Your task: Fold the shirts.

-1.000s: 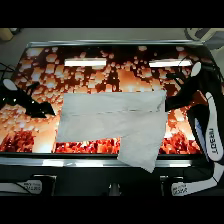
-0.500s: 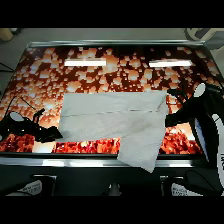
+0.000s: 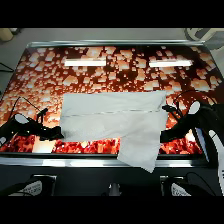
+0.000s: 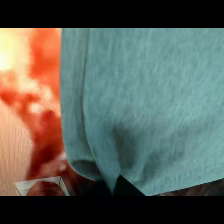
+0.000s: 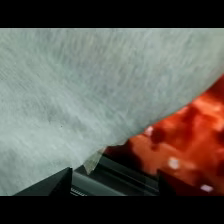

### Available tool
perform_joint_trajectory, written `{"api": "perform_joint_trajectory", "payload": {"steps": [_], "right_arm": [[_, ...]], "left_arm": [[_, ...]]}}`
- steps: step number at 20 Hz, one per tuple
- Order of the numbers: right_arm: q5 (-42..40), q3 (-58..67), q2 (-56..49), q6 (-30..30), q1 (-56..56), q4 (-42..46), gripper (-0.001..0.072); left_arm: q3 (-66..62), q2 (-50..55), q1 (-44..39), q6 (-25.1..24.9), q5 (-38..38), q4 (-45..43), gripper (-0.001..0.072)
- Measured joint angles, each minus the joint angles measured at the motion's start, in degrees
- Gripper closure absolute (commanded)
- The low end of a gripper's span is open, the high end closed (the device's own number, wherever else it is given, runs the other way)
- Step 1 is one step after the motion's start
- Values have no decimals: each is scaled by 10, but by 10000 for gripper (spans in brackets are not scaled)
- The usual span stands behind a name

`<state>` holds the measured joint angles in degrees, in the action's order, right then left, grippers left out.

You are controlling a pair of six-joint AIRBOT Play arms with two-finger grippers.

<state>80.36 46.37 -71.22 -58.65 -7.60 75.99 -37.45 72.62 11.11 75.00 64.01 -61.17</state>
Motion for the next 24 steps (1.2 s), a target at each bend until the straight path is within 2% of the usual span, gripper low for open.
{"api": "perform_joint_trajectory", "payload": {"steps": [3, 6, 9, 10, 11, 16, 21, 24], "right_arm": [[-29, -57, 12, -4, 0, -19, 168], [-52, -93, 16, -7, 0, -41, 232], [-68, -119, 18, -9, 0, -77, 408], [-75, -125, 19, -11, -1, -83, 617], [-94, -132, 19, -11, 0, -90, 695], [-111, -104, 35, 14, -1, -89, 696], [-91, 54, 54, 31, 0, -97, 697], [-155, 157, 12, 16, -1, -107, 697]], "left_arm": [[0, -4, -1, 0, 2, 0, 679], [0, -6, -1, 0, 6, 0, 679], [0, -7, -1, 0, 9, 2, 679], [0, -7, -1, -1, 9, 3, 679], [0, -7, -1, -1, 9, 3, 679], [-15, -21, -2, -13, 11, 3, 679], [-118, -54, -2, -8, 24, 9, 681], [-198, -27, -2, 21, 11, 10, 680]]}}
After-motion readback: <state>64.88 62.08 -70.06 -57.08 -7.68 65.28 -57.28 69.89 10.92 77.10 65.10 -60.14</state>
